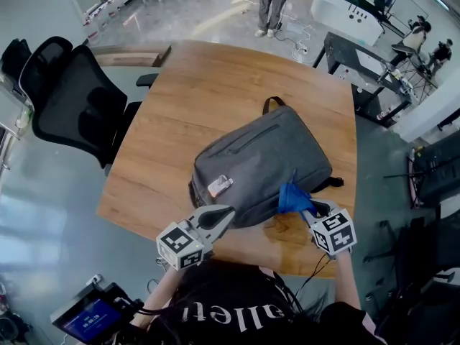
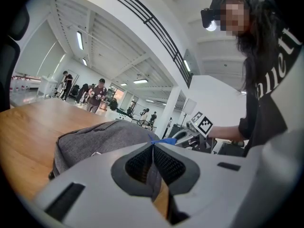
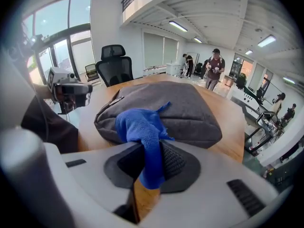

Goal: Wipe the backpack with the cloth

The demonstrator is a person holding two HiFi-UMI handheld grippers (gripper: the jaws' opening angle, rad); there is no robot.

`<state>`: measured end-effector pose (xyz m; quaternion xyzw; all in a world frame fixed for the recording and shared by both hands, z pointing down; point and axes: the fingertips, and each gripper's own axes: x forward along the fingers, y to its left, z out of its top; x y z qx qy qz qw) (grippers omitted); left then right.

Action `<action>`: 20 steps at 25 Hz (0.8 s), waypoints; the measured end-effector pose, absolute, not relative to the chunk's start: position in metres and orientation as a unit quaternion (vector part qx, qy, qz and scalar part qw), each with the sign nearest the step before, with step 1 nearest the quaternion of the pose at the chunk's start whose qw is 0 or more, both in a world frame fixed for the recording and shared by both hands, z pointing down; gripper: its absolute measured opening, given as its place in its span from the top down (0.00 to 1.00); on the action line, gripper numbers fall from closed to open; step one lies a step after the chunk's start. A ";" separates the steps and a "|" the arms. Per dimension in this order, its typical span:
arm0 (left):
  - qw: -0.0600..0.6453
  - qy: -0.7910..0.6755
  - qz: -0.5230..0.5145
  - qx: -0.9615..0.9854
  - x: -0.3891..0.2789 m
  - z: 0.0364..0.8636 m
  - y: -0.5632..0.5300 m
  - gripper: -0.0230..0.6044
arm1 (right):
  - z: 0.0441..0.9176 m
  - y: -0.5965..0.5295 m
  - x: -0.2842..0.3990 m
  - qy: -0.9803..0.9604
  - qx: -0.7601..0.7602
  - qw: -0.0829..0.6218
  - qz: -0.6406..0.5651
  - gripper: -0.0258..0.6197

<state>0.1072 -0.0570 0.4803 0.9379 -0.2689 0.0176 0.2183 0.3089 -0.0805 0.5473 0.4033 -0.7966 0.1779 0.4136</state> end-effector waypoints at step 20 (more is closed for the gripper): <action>0.232 -0.284 0.024 0.930 0.100 0.486 -0.062 0.97 | 0.464 -0.373 0.300 -0.796 0.403 0.451 0.018 0.84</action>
